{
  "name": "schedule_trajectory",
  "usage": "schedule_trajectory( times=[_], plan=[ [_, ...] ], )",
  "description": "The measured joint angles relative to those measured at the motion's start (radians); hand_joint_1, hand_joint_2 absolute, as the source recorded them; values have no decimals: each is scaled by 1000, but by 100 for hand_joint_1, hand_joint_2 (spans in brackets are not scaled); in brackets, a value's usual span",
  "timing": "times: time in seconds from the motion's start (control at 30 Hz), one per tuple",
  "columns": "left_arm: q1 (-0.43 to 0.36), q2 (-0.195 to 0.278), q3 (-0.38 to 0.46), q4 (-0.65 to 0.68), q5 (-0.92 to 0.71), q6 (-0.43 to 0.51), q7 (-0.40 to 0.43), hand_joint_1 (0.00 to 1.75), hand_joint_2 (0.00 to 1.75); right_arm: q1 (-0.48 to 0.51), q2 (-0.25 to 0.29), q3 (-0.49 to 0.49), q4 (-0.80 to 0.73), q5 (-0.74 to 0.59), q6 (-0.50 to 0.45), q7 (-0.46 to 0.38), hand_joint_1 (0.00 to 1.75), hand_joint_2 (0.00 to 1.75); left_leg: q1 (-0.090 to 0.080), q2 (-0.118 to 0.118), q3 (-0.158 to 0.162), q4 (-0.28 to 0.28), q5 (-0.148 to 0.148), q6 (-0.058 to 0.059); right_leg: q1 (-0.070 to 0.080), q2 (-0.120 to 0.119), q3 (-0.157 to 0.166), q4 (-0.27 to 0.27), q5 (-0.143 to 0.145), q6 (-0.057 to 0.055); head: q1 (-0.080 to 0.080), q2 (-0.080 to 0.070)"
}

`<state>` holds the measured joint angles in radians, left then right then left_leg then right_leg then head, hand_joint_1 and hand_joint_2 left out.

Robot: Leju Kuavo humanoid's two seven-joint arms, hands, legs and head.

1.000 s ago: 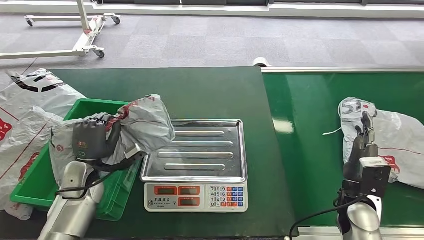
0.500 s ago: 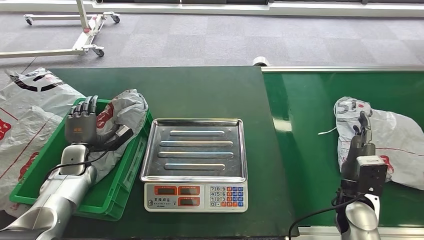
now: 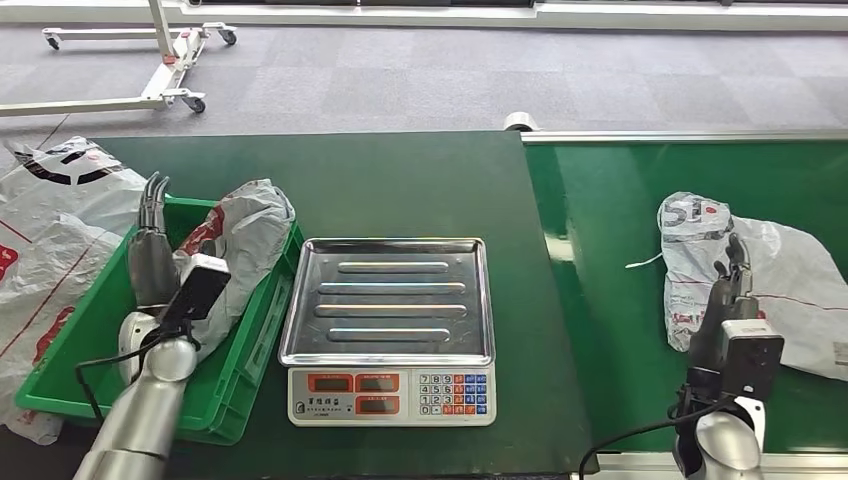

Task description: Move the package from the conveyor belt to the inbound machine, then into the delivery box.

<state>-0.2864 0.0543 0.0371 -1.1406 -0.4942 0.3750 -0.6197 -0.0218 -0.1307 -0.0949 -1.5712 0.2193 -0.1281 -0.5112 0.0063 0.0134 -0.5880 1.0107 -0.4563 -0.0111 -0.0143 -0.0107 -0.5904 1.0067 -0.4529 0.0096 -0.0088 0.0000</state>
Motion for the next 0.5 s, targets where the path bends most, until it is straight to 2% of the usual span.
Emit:
schedule_trajectory(
  times=[0.1, 0.23, 0.33, 0.5],
  plan=[
    [134, -53, -79, -210, 99, -86, -10, 0, 0, 41, 8, -4, -24, -1, 0, -26, 0, 0, -2, -1, 0, 0, -3, 2, -2, -1, 1, 0, -3, 3, 0, 0],
    [266, -132, -201, -332, 241, -170, -57, 0, 0, 93, 33, 19, -86, 27, -14, -43, 0, 0, -3, -1, 0, 0, -5, 4, -3, -1, 2, 0, -4, 5, 0, 0],
    [320, -172, -263, -366, 306, -177, -73, 0, 0, 131, 53, 53, -135, 50, -40, -42, 0, 0, -3, -1, 0, 0, -6, 4, -3, -1, 2, 0, -5, 5, 0, 0],
    [354, -198, -297, -390, 348, -178, -74, 0, 0, 171, 78, 99, -183, 75, -58, -39, 0, 0, -3, -1, 0, 0, -6, 4, -3, -1, 2, 0, -5, 5, 0, 0]
  ],
)
